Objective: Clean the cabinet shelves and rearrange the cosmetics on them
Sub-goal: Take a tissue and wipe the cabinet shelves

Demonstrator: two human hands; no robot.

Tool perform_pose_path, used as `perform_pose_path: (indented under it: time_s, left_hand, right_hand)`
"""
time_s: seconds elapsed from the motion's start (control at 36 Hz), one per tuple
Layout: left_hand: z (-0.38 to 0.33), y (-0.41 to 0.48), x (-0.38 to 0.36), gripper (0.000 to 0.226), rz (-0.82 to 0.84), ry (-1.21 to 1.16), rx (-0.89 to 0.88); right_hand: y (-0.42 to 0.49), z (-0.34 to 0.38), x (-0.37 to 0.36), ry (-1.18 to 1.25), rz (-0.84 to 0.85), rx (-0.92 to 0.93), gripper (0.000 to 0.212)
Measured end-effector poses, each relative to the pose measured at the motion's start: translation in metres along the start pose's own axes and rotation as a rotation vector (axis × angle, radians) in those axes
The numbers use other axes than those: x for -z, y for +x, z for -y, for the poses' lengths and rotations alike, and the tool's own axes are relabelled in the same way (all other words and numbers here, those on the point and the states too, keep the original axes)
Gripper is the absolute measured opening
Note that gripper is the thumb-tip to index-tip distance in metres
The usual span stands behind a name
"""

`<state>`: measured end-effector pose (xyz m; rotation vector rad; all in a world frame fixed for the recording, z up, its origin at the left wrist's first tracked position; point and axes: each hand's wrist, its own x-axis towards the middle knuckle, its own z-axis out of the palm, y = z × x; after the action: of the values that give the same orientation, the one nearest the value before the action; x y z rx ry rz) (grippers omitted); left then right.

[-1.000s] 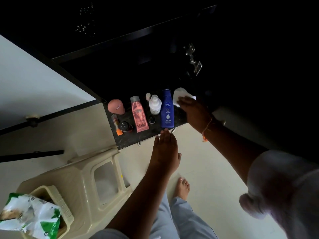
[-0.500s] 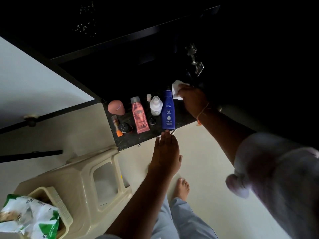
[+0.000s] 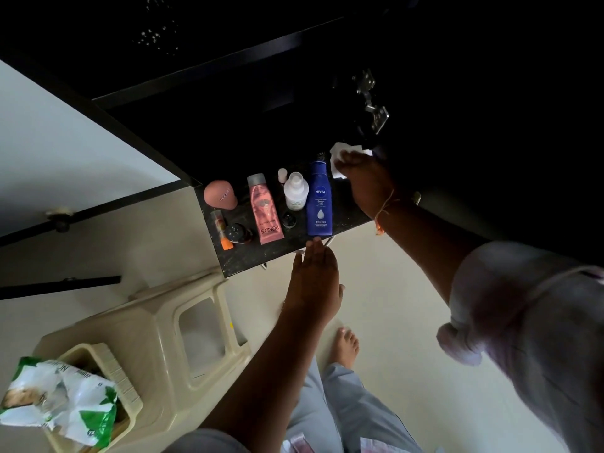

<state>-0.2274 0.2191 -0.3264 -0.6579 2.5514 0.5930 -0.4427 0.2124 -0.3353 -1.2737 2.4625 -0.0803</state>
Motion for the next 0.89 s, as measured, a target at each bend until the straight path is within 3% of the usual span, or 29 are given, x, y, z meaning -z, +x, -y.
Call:
perform_pose_path:
  time_s: [0.08,0.17,0.28,0.33,0.61,0.67,0.72,0.89]
  left_hand:
    - [-0.002,0.000,0.002,0.078,0.004,0.006,0.005]
    - [-0.004,-0.001,0.004,0.079,0.001,0.014,0.010]
    - [-0.004,0.000,0.004,0.079,0.008,0.018,0.023]
    - [-0.004,0.001,0.003,0.078,0.012,0.032,0.020]
    - [-0.003,0.001,0.001,0.076,0.007,0.062,0.015]
    - [-0.003,0.001,0.000,0.077,0.005,0.060,0.015]
    - [-0.002,0.001,-0.001,0.077,-0.001,0.063,0.015]
    - [-0.002,0.002,-0.001,0.077,0.004,0.049,0.018]
  right_hand:
    - [-0.037,0.001,-0.013,-0.015,0.041,0.031,0.050]
    - [-0.070,0.000,-0.033,0.048,-0.026,0.108,0.075]
    - [-0.113,0.005,-0.048,-0.100,-0.125,0.168,0.048]
    - [-0.123,0.005,-0.053,-0.126,-0.122,0.174,0.047]
    - [-0.117,-0.003,-0.037,-0.013,-0.101,-0.109,0.040]
    - [-0.110,0.002,-0.023,-0.044,-0.138,-0.273,0.031]
    - [-0.098,0.004,-0.014,0.080,-0.103,-0.388,0.032]
    - [-0.072,0.009,-0.024,0.112,-0.037,-0.303,0.047]
